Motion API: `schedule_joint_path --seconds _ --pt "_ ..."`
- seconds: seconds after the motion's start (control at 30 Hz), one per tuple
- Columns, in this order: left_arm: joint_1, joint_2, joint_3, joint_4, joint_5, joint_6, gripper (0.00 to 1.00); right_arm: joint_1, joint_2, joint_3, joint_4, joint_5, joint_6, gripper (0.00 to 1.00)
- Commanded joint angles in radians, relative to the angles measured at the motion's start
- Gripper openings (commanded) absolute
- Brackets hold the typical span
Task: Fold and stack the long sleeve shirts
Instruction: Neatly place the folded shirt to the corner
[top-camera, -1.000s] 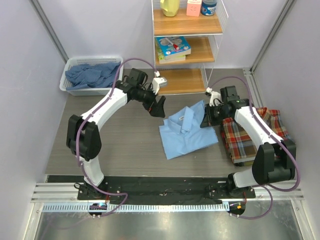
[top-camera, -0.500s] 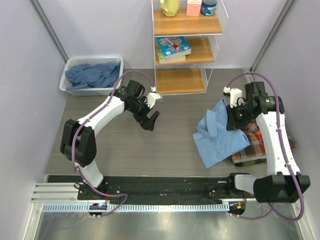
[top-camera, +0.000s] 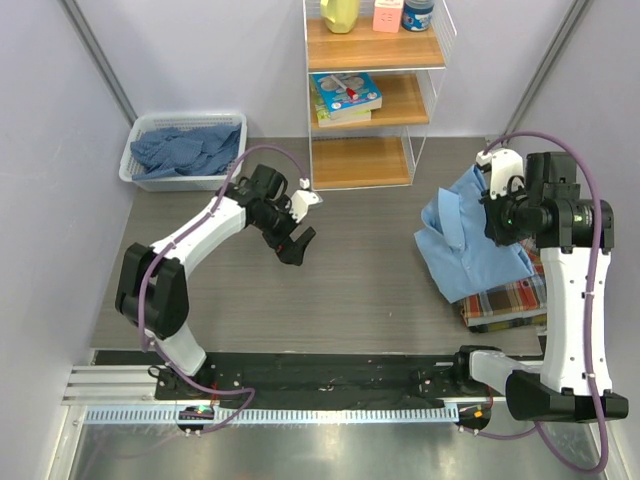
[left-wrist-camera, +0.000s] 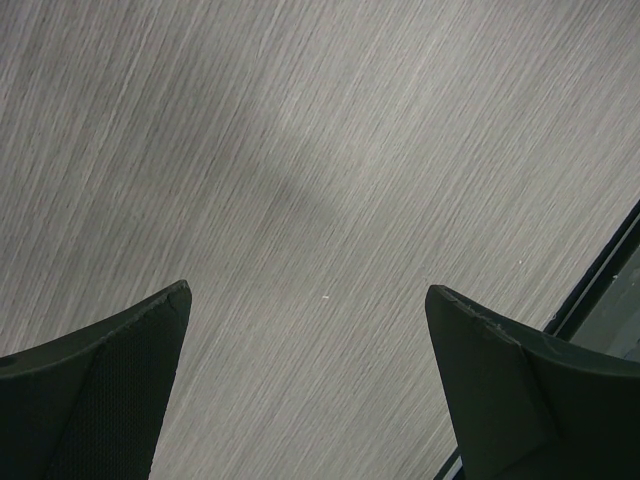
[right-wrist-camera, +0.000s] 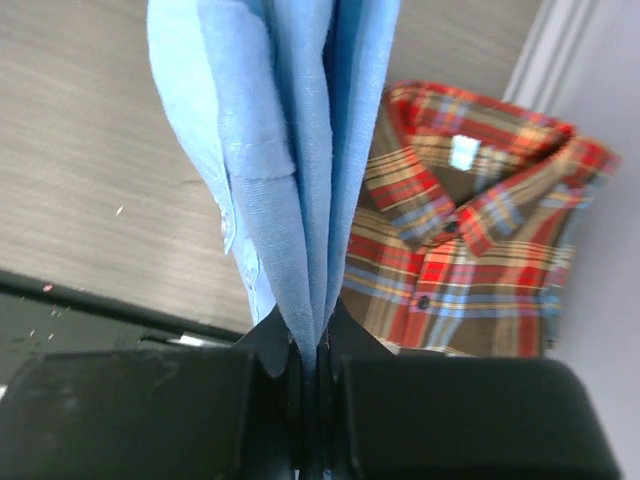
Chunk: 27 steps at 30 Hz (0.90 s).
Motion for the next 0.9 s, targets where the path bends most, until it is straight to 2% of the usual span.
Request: schedule_joint_path --seconds 0.0,0.2,0.33,0.47,0.57,0.83,0.87 --pt "-0.001 -0.068 -0.024 0.024 -0.017 0.042 1.0 -0.003 -0.006 0.088 -0.133 0.085 -0.012 0.01" --pt "0.001 -0.068 -0.058 0.03 -0.039 0.06 1.0 -0.005 -0.012 0.053 -0.133 0.156 -0.041 0.01" --pt "0.001 -0.06 -0.063 0.038 -0.04 0.071 1.0 -0.011 -0.024 -0.036 -0.132 0.185 -0.096 0.01" --pt "0.001 -0.048 -0.045 0.038 -0.022 0.062 1.0 -0.072 -0.003 -0.048 -0.129 0.16 -0.174 0.01" --pt "0.001 -0.04 -0.029 0.03 -0.008 0.051 1.0 -0.175 0.026 -0.053 -0.106 0.133 -0.266 0.01" --pt "-0.001 -0.059 -0.038 0.016 0.019 0.039 1.0 -0.501 0.172 -0.009 -0.102 -0.094 -0.504 0.01" --pt "0.001 -0.06 -0.044 0.018 0.018 0.039 1.0 -0.57 0.192 -0.001 -0.115 -0.116 -0.58 0.01"
